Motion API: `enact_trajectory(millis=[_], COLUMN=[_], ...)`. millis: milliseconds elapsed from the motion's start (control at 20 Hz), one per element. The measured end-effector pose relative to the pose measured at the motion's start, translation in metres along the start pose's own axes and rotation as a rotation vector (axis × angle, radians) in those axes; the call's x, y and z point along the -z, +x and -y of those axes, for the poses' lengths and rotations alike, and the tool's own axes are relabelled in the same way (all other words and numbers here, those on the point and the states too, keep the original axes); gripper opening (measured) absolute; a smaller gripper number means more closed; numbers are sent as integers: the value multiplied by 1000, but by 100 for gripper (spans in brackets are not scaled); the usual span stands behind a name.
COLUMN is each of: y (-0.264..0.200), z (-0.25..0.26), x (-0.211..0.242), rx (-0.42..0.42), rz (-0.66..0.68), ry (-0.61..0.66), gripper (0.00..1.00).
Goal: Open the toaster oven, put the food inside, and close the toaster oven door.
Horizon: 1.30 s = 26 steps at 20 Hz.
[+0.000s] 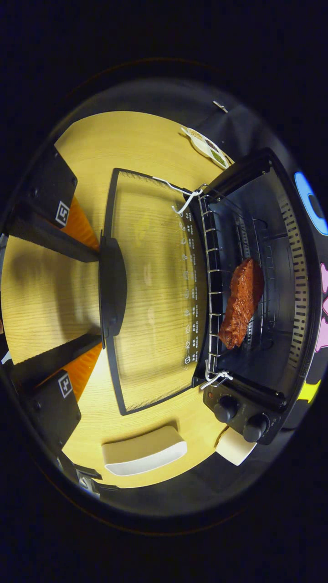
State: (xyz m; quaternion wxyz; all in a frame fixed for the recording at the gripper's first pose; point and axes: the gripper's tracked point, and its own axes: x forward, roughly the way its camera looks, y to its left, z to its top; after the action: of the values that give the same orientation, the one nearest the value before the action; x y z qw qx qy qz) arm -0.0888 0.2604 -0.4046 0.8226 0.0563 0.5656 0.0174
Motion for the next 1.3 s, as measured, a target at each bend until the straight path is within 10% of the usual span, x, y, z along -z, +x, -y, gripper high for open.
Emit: enact_trajectory(millis=[1300], y=[-39], z=[-8], x=[-14], rx=[-101], rz=[116], ry=[29], gripper=[97])
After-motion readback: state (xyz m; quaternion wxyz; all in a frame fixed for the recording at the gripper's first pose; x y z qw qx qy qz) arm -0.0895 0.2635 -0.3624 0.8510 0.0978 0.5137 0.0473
